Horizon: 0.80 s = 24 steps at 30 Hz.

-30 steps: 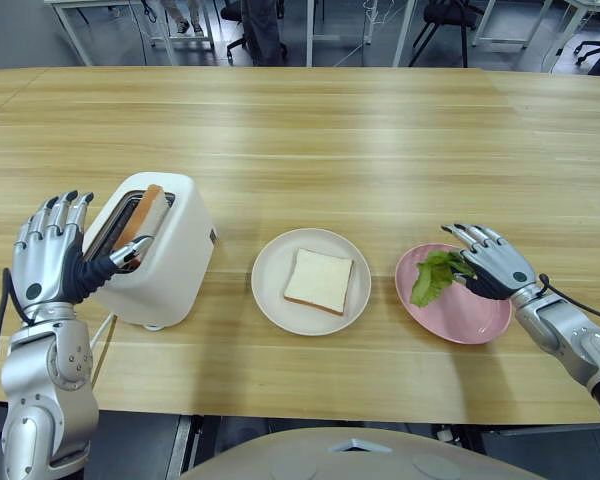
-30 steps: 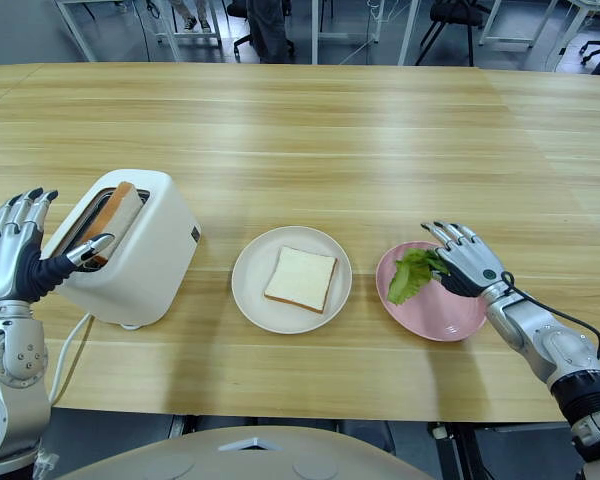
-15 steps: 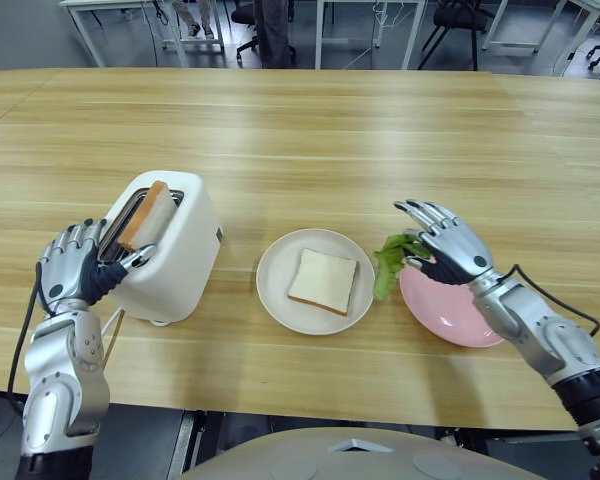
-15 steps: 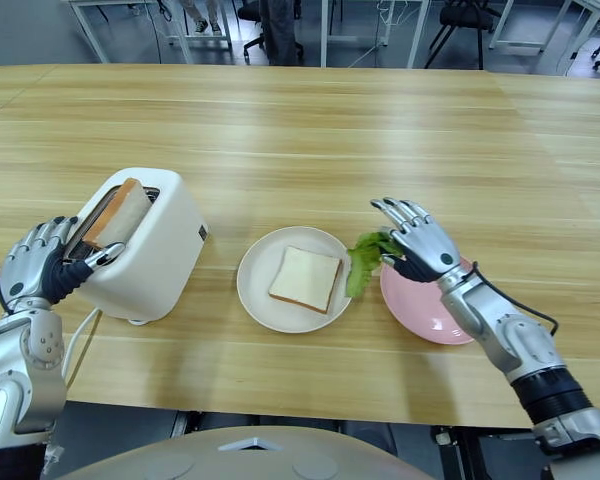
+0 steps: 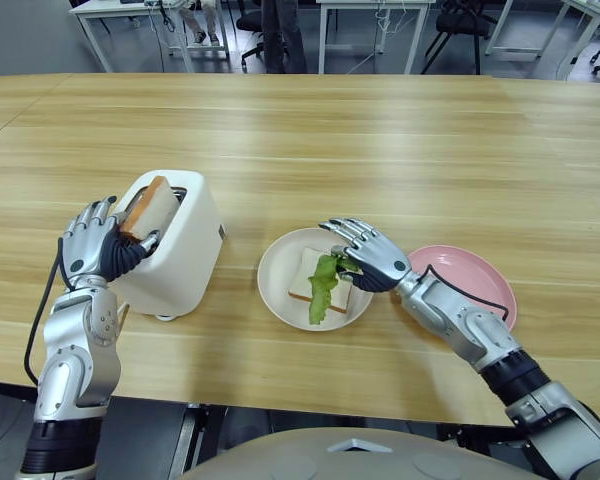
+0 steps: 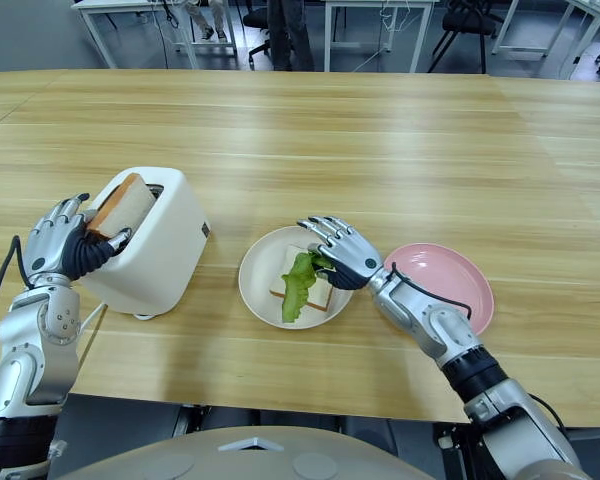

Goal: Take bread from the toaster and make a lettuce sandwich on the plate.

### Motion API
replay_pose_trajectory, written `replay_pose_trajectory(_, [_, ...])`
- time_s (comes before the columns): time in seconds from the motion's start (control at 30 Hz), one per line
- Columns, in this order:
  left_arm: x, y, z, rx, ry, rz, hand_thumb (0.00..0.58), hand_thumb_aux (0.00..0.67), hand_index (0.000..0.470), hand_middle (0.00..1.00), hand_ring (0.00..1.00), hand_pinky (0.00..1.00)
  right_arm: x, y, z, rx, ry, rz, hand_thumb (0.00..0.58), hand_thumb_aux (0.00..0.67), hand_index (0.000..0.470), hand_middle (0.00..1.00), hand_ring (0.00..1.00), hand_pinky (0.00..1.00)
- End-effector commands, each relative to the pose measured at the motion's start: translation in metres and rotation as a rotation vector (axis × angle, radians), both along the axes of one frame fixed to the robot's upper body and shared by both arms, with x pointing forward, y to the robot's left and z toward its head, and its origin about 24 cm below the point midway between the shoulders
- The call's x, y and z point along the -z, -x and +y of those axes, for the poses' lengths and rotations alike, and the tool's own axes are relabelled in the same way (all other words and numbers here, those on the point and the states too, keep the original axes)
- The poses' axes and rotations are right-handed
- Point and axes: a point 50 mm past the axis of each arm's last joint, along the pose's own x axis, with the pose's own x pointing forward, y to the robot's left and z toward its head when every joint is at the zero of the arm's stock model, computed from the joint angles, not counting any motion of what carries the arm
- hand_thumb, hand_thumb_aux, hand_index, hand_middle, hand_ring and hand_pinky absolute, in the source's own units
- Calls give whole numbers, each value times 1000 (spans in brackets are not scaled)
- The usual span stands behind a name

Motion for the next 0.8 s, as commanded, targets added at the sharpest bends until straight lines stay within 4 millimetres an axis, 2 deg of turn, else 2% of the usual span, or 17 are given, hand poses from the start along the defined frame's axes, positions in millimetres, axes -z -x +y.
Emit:
replay_pose_trajectory(0.03, [9,1,-2,14,31,30,580,670,460,78,78,78,11,-5,2,1,55,27,580,670,460,0,0,0])
replay_pose_trajectory(0.07, [7,0,-3,24,30,13,580,670,460,78,78,78,12,-7,1,7,63,30,580,670,460,0,0,0])
replay_pose_trajectory(0.1, [5,0,-4,31,29,-3,580,670,460,188,188,188,13,-9,1,13,68,31,580,670,460,0,0,0])
replay_pose_trajectory(0.13, [2,0,-6,41,33,-14,580,670,460,188,188,188,14,-11,0,21,77,29,580,670,460,0,0,0])
replay_pose_trajectory(0.17, [1,0,-8,53,36,-23,580,670,460,514,514,514,14,-13,-2,30,84,29,580,670,460,0,0,0])
replay_pose_trajectory(0.2, [0,-1,-9,61,39,-31,580,670,460,600,600,600,15,-15,-4,42,91,30,580,670,460,0,0,0])
replay_pose_trajectory(0.23, [0,-1,-10,70,44,-30,580,670,460,600,600,600,15,-17,-5,51,97,29,580,670,460,0,0,0])
replay_pose_trajectory(0.3, [-1,-2,-12,87,52,-50,580,670,460,1000,1000,1000,14,-19,-7,64,106,31,580,670,460,0,0,0])
replay_pose_trajectory(0.8, [-33,0,-19,166,83,-266,580,670,460,1000,1000,1000,-5,-28,-5,66,225,58,580,670,460,0,0,0])
